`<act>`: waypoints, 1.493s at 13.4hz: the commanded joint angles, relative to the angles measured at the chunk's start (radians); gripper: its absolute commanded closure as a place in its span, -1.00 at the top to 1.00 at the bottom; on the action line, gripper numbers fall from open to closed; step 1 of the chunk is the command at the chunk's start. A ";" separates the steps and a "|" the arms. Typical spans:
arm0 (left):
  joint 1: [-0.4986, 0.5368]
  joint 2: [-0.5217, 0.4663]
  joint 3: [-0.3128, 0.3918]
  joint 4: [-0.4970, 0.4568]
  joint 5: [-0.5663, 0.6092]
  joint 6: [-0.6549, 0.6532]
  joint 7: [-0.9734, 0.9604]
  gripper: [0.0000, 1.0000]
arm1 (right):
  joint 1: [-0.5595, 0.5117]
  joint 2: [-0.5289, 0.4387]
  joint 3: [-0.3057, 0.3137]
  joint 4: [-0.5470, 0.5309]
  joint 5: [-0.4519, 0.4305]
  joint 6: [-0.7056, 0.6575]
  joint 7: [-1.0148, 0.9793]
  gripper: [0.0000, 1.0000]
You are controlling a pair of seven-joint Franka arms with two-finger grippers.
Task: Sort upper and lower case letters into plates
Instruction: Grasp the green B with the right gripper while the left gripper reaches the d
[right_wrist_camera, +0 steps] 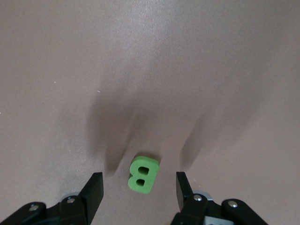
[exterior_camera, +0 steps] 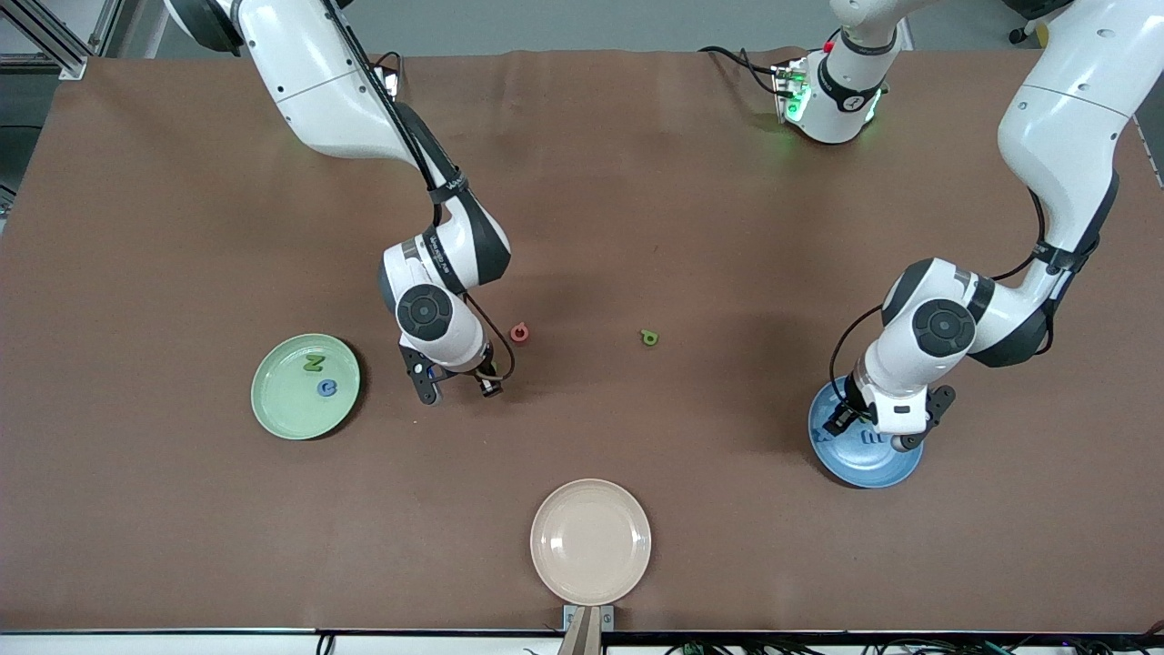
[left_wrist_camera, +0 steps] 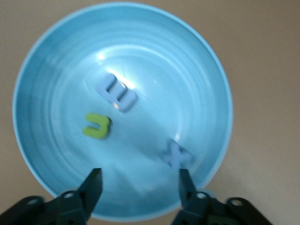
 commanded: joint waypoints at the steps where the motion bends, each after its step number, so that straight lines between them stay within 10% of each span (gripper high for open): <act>1: -0.056 -0.023 -0.069 0.018 0.010 -0.094 -0.080 0.99 | 0.010 0.016 -0.008 0.006 -0.032 0.024 0.016 0.27; 7: -0.335 0.013 -0.069 0.053 0.011 -0.103 -0.217 0.99 | 0.014 0.019 -0.008 0.006 -0.032 0.019 0.016 -0.95; 13: -0.565 0.079 0.018 0.118 0.005 -0.103 -0.278 0.97 | -0.087 -0.069 -0.025 0.015 -0.073 -0.132 -0.246 -0.99; 20: -0.579 0.109 0.034 0.098 0.002 -0.103 -0.338 0.53 | -0.334 -0.228 -0.031 -0.115 -0.102 -0.219 -0.810 -0.99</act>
